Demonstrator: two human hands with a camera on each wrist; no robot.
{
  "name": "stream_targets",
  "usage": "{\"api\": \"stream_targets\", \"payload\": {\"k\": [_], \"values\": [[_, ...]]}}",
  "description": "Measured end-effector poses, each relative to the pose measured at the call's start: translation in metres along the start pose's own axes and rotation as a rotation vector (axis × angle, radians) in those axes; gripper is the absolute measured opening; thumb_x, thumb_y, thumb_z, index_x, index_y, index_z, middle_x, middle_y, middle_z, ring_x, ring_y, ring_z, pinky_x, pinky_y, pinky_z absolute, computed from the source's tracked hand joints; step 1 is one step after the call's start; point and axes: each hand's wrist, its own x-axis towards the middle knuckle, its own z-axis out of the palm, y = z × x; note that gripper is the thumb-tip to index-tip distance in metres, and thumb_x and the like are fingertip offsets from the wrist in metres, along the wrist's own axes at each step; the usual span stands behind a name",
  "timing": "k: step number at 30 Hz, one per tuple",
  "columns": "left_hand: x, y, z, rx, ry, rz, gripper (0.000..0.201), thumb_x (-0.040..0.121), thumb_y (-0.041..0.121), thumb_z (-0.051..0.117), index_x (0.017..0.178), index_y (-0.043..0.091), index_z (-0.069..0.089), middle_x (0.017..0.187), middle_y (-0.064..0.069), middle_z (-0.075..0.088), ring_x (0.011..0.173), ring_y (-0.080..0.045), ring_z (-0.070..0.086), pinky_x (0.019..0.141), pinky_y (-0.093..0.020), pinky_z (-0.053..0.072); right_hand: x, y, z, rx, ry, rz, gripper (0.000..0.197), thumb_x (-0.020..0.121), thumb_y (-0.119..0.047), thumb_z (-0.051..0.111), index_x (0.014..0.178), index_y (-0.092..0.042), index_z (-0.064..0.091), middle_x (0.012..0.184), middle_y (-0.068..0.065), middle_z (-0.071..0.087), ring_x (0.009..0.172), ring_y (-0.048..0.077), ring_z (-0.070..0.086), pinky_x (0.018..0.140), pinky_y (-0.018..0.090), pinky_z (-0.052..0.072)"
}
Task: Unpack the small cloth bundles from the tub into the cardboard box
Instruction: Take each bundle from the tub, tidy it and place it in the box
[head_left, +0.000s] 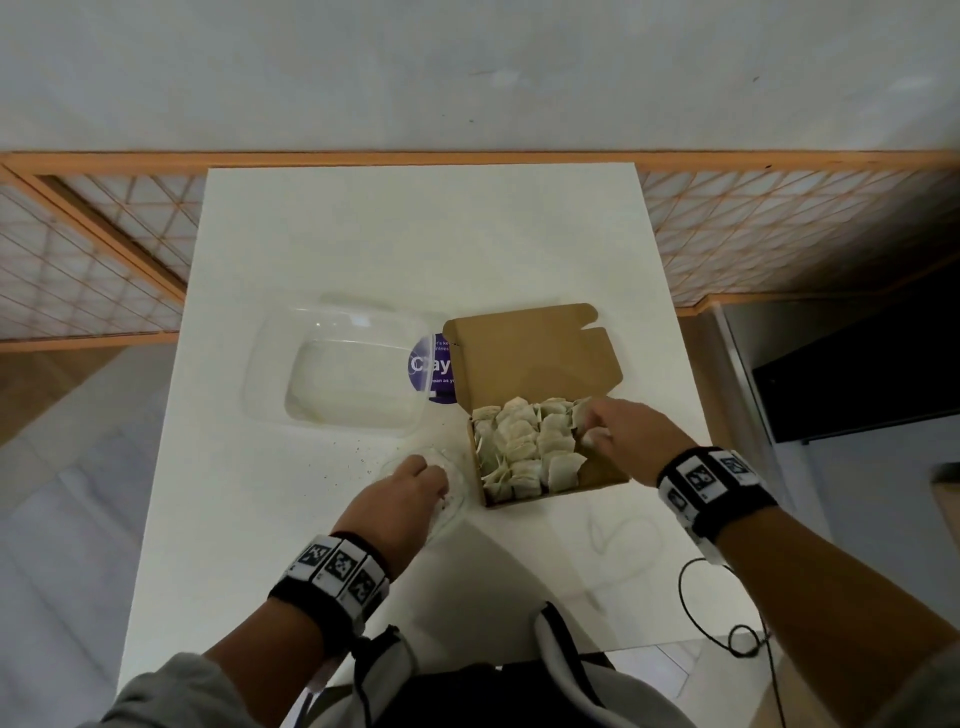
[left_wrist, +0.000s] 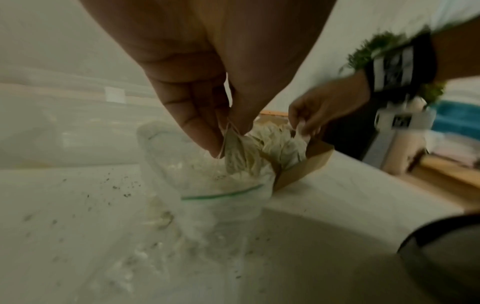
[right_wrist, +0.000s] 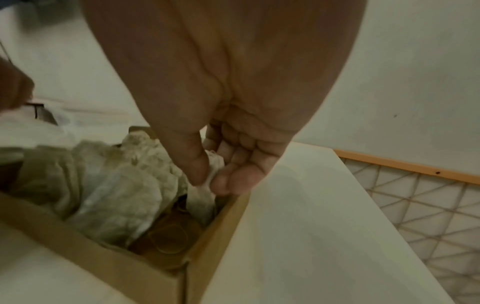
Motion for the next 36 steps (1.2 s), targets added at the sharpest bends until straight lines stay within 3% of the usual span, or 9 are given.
{"api": "stream_targets", "payload": {"k": [6, 10, 16, 20, 24, 26, 29, 31, 36], "values": [[-0.015, 0.005, -0.009, -0.286, 0.094, -0.133, 0.015, 0.104, 0.022, 0.055, 0.108, 0.026, 0.070, 0.107, 0.009, 0.061, 0.094, -0.013, 0.062, 0.085, -0.023, 0.047, 0.031, -0.006, 0.009, -0.165, 0.043, 0.008, 0.012, 0.104, -0.019, 0.047, 0.111, -0.018, 0.057, 0.115, 0.007, 0.061, 0.096, 0.029, 0.063, 0.087, 0.045, 0.055], [-0.022, -0.001, -0.012, -0.454, 0.106, -0.227, 0.013, 0.100, 0.022, 0.062, 0.101, 0.032, 0.069, 0.102, 0.015, 0.069, 0.091, -0.006, 0.066, 0.088, -0.025, 0.052, 0.033, -0.005, 0.014, -0.214, 0.225, 0.037, 0.020, 0.101, -0.025, 0.055, 0.118, -0.014, 0.054, 0.120, 0.010, 0.055, 0.093, 0.035, 0.068, 0.074, 0.044, 0.057], [-0.025, -0.009, -0.019, -0.748, 0.176, -0.340, 0.012, 0.098, 0.014, 0.065, 0.096, 0.024, 0.071, 0.092, 0.006, 0.073, 0.072, -0.015, 0.074, 0.071, -0.026, 0.059, -0.006, -0.040, 0.009, -0.110, 0.400, -0.055, 0.026, 0.099, -0.034, 0.061, 0.117, -0.016, 0.058, 0.118, 0.005, 0.054, 0.089, 0.028, 0.064, 0.066, 0.034, 0.049], [-0.025, -0.012, -0.025, -1.003, 0.226, -0.407, 0.005, 0.096, 0.006, 0.068, 0.098, 0.009, 0.070, 0.086, -0.011, 0.076, 0.076, -0.031, 0.075, 0.079, -0.047, 0.066, -0.044, -0.097, 0.012, 0.262, 0.238, -0.216, 0.026, 0.099, -0.050, 0.059, 0.112, -0.028, 0.065, 0.112, -0.012, 0.060, 0.094, 0.009, 0.061, 0.082, 0.032, 0.053], [-0.026, -0.010, -0.034, -1.106, 0.276, -0.436, 0.006, 0.094, 0.004, 0.070, 0.100, 0.003, 0.068, 0.083, -0.016, 0.077, 0.071, -0.029, 0.073, 0.075, -0.046, 0.066, -0.058, -0.144, 0.033, 0.437, 0.020, -0.272, 0.050, 0.089, -0.067, 0.065, 0.123, -0.030, 0.066, 0.111, -0.017, 0.063, 0.094, -0.002, 0.060, 0.085, 0.027, 0.055], [-0.029, -0.007, -0.040, -1.106, 0.290, -0.420, 0.008, 0.092, 0.004, 0.073, 0.099, 0.003, 0.068, 0.083, -0.013, 0.076, 0.070, -0.025, 0.074, 0.072, -0.042, 0.066, -0.053, -0.157, 0.046, 0.431, 0.000, -0.279, 0.051, 0.085, -0.065, 0.072, 0.122, -0.030, 0.064, 0.111, -0.015, 0.063, 0.090, -0.001, 0.059, 0.082, 0.027, 0.054], [-0.032, -0.004, -0.044, -1.099, 0.290, -0.397, 0.007, 0.092, 0.003, 0.072, 0.098, 0.002, 0.068, 0.082, -0.012, 0.074, 0.071, -0.027, 0.075, 0.071, -0.042, 0.067, -0.043, -0.168, 0.059, 0.419, 0.092, -0.315, 0.024, 0.092, -0.050, 0.071, 0.091, -0.029, 0.060, 0.085, -0.009, 0.062, 0.073, 0.007, 0.057, 0.068, 0.031, 0.050], [-0.033, -0.005, -0.044, -1.107, 0.292, -0.394, 0.006, 0.095, 0.005, 0.070, 0.100, 0.002, 0.067, 0.086, -0.012, 0.074, 0.076, -0.030, 0.079, 0.073, -0.043, 0.066, -0.040, -0.168, 0.060, 0.437, 0.138, -0.312, 0.030, 0.099, -0.038, 0.066, 0.076, -0.029, 0.050, 0.069, -0.008, 0.053, 0.061, 0.006, 0.049, 0.059, 0.026, 0.040], [-0.037, -0.012, -0.046, -1.059, 0.308, -0.394, 0.004, 0.099, 0.007, 0.064, 0.100, 0.004, 0.066, 0.093, -0.008, 0.071, 0.074, -0.024, 0.080, 0.070, -0.037, 0.065, -0.051, -0.160, 0.035, 0.636, 0.087, -0.219, 0.020, 0.102, -0.033, 0.063, 0.089, -0.019, 0.066, 0.073, -0.002, 0.065, 0.063, 0.009, 0.059, 0.066, 0.035, 0.052]]}}
